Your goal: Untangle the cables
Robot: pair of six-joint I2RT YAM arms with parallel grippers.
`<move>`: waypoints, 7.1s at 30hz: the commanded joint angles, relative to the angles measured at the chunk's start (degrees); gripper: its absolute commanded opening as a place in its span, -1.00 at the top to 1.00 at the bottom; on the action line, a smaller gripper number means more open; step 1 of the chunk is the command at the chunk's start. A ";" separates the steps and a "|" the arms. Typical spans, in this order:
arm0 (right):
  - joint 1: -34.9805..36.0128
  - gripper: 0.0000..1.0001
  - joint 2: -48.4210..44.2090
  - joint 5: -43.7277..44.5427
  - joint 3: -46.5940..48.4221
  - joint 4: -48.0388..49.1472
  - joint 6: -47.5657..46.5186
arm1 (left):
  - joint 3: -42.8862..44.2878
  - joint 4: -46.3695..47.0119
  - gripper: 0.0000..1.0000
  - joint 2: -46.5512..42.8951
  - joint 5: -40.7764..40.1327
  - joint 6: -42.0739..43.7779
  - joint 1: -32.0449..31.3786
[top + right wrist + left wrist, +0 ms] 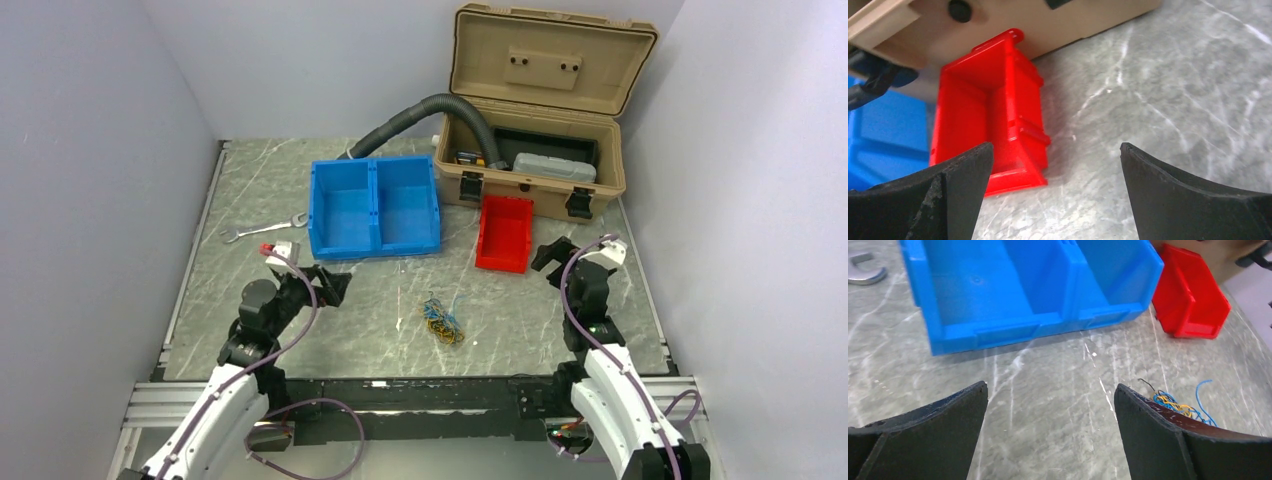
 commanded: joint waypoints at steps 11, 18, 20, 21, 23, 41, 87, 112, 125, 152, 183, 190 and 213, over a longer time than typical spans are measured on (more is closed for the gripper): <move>5.97 -0.74 11.77 -21.62 5.48 10.35 -5.45 | 11.36 14.56 -0.98 25.10 3.72 3.09 -13.40; 18.70 -0.29 23.78 -24.25 8.73 13.10 -9.74 | 14.69 24.38 -0.90 39.39 11.63 1.33 -15.20; 20.39 -0.25 25.31 -26.87 9.50 11.88 -10.14 | 15.28 25.97 -0.86 41.89 14.43 1.78 -15.93; 21.42 -0.25 25.25 -27.88 9.45 11.42 -10.09 | 15.30 26.57 -0.85 42.67 15.55 1.98 -16.47; 22.50 -0.28 24.06 -31.54 8.33 11.04 -9.97 | 14.30 27.51 -0.85 43.24 17.09 2.72 -18.07; 35.01 -0.14 26.44 -36.31 6.49 7.54 -7.31 | 17.85 15.86 -0.84 43.09 19.22 7.97 -21.70; 34.90 -0.31 27.06 -14.37 11.70 10.84 -11.21 | 28.11 12.92 -0.63 56.53 9.76 7.33 -25.06; 29.54 -0.39 20.21 -14.70 7.34 12.61 -8.04 | 39.70 6.09 1.00 69.84 15.98 6.98 -26.52; 25.57 -0.40 17.63 -23.96 4.42 11.63 -4.18 | 32.84 14.33 1.00 62.74 20.40 4.82 -23.20; 25.95 0.12 41.49 -39.99 11.60 18.36 -3.13 | 34.87 12.38 1.00 66.66 24.04 3.94 -21.27; 28.21 1.00 27.86 -26.21 7.80 12.18 -4.75 | 33.58 7.69 1.00 62.43 13.77 4.76 -21.53; 28.03 1.00 23.42 -22.59 6.06 11.01 -4.44 | 31.53 9.12 1.00 60.34 12.49 4.71 -21.08; 28.20 1.00 30.53 -25.79 9.26 10.10 -4.95 | 35.53 11.56 -0.99 69.44 17.16 -3.18 -23.74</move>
